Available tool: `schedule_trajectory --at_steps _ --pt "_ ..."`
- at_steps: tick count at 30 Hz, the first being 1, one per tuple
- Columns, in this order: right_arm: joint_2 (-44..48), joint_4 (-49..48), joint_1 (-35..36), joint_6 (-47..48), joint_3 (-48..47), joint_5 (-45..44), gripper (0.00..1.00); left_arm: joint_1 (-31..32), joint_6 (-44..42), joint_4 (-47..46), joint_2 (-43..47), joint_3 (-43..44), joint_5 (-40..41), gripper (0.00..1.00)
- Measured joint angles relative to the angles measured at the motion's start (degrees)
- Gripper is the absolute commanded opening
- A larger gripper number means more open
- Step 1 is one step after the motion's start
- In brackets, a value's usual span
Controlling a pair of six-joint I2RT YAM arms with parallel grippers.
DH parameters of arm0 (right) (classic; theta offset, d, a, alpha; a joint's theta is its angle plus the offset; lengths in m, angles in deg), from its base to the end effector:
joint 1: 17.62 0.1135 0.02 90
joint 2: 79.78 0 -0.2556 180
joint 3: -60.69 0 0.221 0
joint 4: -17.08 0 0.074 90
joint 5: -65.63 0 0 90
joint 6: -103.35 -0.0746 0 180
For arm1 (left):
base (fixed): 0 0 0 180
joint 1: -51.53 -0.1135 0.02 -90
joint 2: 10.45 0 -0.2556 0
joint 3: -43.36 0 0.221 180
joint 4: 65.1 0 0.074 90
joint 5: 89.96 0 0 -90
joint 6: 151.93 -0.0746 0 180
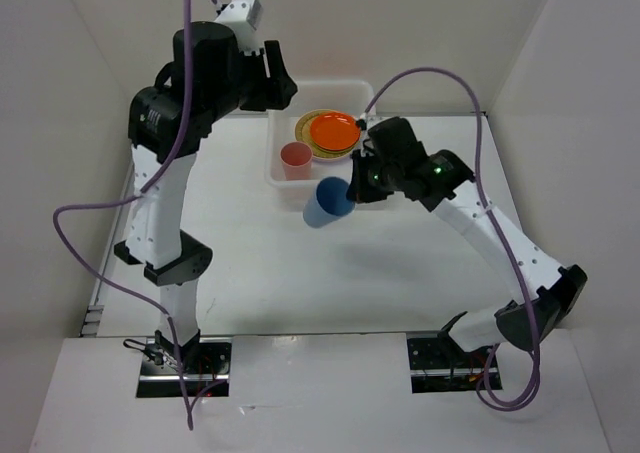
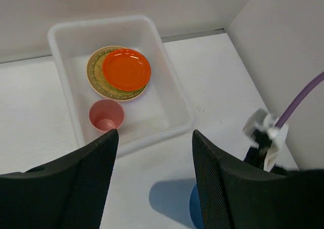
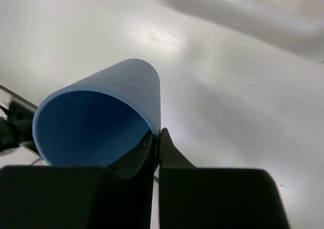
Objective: Place the mixed dishes into the plastic bin
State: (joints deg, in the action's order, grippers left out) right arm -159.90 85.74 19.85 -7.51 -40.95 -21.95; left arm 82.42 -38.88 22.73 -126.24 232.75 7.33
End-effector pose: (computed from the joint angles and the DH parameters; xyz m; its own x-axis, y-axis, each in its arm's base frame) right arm 0.2225 0.1745 0.3375 -0.7682 -0.1406 -0.6246 -0.3821 0.8834 0.2711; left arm 0.2941 -0.1649 0.5193 -0.3522 -0.2419 -0.9041 0.2889 0.8908 -0.3508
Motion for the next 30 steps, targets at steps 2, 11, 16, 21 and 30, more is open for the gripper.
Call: schedule_trajectory --at_steps 2,11,16,21,30 --pt "0.00 -0.15 -1.62 0.63 -4.63 -0.07 0.00 0.92 0.11 0.28 3.19 -1.55 1.09 0.68" --pt "-10.25 -1.46 -11.30 2.99 -20.52 -2.45 0.00 2.03 1.27 2.08 15.45 -13.05 4.50 0.68" --pt "-19.54 -2.58 -12.02 3.78 -23.78 -3.08 0.00 2.03 1.36 2.60 21.99 -20.74 5.46 0.66" --pt "-25.29 -2.67 -13.86 3.96 -24.35 -3.10 0.00 2.03 1.38 2.36 26.82 -29.11 6.34 0.66" --pt "-31.82 -3.45 -15.41 4.26 -28.24 -3.78 0.00 2.03 1.33 -0.13 28.70 -37.18 6.56 0.68"
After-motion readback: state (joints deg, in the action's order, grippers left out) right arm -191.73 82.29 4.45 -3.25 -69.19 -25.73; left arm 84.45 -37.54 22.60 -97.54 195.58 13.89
